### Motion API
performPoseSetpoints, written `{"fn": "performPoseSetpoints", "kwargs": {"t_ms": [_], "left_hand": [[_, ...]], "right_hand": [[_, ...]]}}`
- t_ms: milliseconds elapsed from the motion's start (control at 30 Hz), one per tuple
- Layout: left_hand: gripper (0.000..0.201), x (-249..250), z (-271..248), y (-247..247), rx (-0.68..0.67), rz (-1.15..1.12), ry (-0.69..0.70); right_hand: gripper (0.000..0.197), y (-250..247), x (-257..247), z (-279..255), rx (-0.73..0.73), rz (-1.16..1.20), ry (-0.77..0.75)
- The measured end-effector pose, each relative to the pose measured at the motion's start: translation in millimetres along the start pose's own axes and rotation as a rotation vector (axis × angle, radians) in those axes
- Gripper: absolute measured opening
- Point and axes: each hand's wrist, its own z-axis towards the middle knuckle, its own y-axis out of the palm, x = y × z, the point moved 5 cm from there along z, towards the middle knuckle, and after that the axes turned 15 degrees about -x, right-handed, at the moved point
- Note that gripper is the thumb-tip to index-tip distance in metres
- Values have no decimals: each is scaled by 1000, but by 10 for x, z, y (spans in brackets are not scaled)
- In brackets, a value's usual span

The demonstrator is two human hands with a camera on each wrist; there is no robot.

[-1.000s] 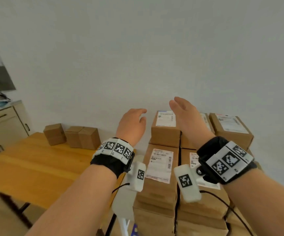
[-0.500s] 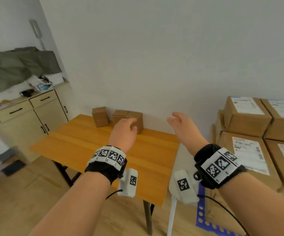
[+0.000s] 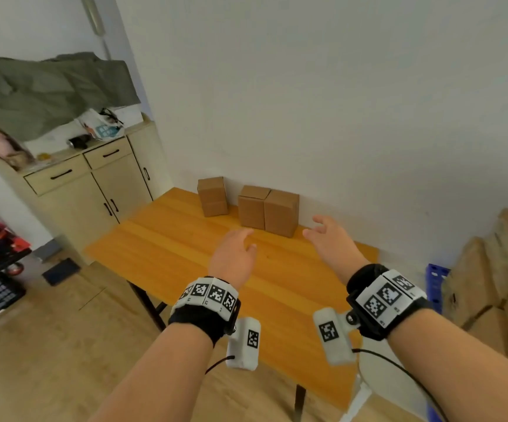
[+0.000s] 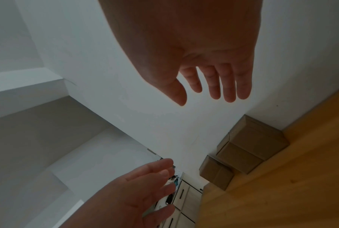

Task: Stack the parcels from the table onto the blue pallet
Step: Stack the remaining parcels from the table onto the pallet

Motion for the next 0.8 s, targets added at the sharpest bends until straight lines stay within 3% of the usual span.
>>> {"fn": "performPoseSetpoints", "kwargs": {"t_ms": [267, 533, 633, 800], "left_hand": [[41, -311, 855, -134, -50, -21, -75], [41, -561, 1742, -49, -123, -60, -117], [42, -621, 2148, 36, -166, -50, -88], [45, -697, 2809, 116, -253, -1, -1]], "right_hand": [[54, 170, 105, 1166, -66, 75, 95], [59, 179, 314, 1844, -127, 45, 184], [65, 146, 351, 2103, -149, 27, 204], [68, 46, 415, 2514, -66, 56, 284]]}}
